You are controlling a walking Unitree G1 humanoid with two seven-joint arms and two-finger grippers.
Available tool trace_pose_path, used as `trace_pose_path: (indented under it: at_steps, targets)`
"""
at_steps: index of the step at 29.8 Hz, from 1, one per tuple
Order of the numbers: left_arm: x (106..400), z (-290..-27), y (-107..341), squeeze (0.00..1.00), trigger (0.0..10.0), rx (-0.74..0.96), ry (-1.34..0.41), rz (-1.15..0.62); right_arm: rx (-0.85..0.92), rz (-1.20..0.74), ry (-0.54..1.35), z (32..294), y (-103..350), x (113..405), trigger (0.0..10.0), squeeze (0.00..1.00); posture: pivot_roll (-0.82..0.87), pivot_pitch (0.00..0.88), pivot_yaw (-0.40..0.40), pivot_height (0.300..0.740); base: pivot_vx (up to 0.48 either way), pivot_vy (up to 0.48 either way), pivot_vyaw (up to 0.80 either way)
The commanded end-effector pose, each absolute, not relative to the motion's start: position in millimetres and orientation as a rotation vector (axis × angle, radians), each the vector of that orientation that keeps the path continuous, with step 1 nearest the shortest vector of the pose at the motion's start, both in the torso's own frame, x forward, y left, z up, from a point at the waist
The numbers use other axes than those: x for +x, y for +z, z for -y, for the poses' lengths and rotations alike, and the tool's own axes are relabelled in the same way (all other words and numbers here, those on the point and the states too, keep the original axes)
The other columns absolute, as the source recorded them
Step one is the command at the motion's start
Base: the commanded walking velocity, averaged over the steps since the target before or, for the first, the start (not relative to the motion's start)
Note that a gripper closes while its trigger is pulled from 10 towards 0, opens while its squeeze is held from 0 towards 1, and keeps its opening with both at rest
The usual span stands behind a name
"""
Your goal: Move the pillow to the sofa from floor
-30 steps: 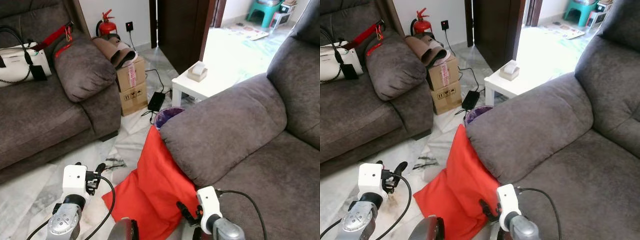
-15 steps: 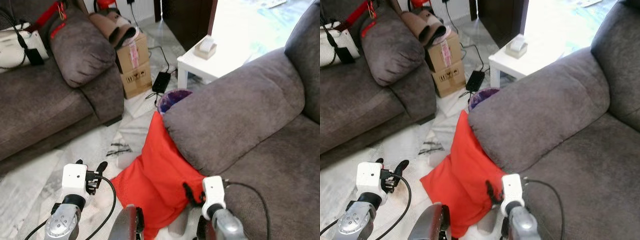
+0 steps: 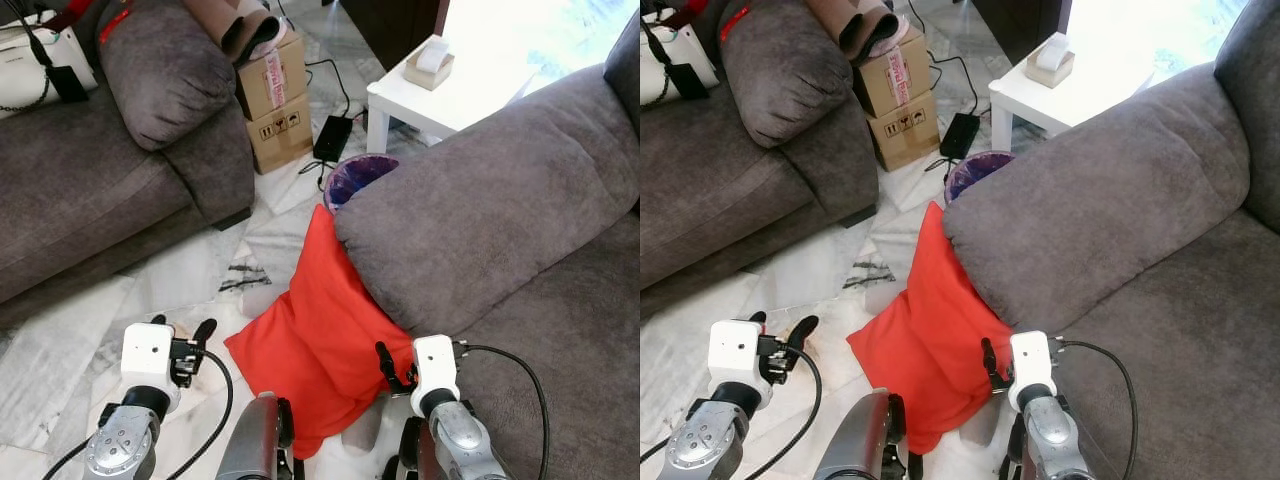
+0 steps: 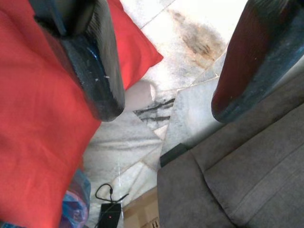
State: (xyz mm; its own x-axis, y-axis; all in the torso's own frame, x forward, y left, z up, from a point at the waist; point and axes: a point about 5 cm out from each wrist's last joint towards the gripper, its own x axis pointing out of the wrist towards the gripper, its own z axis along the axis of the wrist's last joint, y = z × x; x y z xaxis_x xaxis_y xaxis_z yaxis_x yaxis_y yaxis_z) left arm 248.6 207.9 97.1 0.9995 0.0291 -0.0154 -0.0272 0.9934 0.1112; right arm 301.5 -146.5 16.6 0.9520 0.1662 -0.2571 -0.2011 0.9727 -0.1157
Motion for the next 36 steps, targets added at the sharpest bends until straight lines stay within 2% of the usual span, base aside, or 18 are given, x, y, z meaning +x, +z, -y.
trace_pose_path:
  at_steps: [1, 4, 23, 27, 28, 36]
  targets:
    - [244.0, -211.2, 94.7, 0.00, 10.0, 0.116, 0.028, -0.045, -0.154, -0.242, 0.171, 144.7, 13.0, 296.6, 10.0, 0.00, 0.26, 0.358, 0.121, 0.624, 0.000, 0.000, 0.00]
    - [246.8, -210.8, 95.8, 0.00, 10.0, 0.115, 0.031, -0.045, -0.166, -0.232, 0.103, 152.7, 9.4, 290.6, 10.0, 0.00, 0.25, 0.350, 0.118, 0.624, 0.000, 0.000, 0.00]
    - [250.0, -211.6, 96.2, 0.00, 10.0, 0.110, 0.037, -0.040, -0.241, -0.291, 0.012, 181.6, -5.8, 271.4, 10.0, 0.00, 0.25, 0.332, 0.110, 0.624, 0.000, 0.000, 0.00]
    - [250.8, -211.0, 96.6, 0.00, 10.0, 0.109, 0.035, -0.040, -0.184, -0.303, 0.026, 176.5, -5.5, 274.1, 10.0, 0.00, 0.25, 0.331, 0.111, 0.624, 0.000, 0.000, 0.00]
    - [250.3, -211.1, 97.3, 0.00, 10.0, 0.109, 0.036, -0.039, -0.161, -0.319, 0.066, 168.1, -6.1, 276.2, 10.0, 0.00, 0.26, 0.334, 0.114, 0.624, 0.000, 0.000, 0.00]
    - [241.7, -213.3, 100.1, 0.00, 10.0, 0.115, 0.039, -0.037, -0.164, -0.324, 0.162, 147.8, -1.8, 285.0, 10.0, 0.00, 0.29, 0.349, 0.119, 0.624, 0.000, 0.000, 0.00]
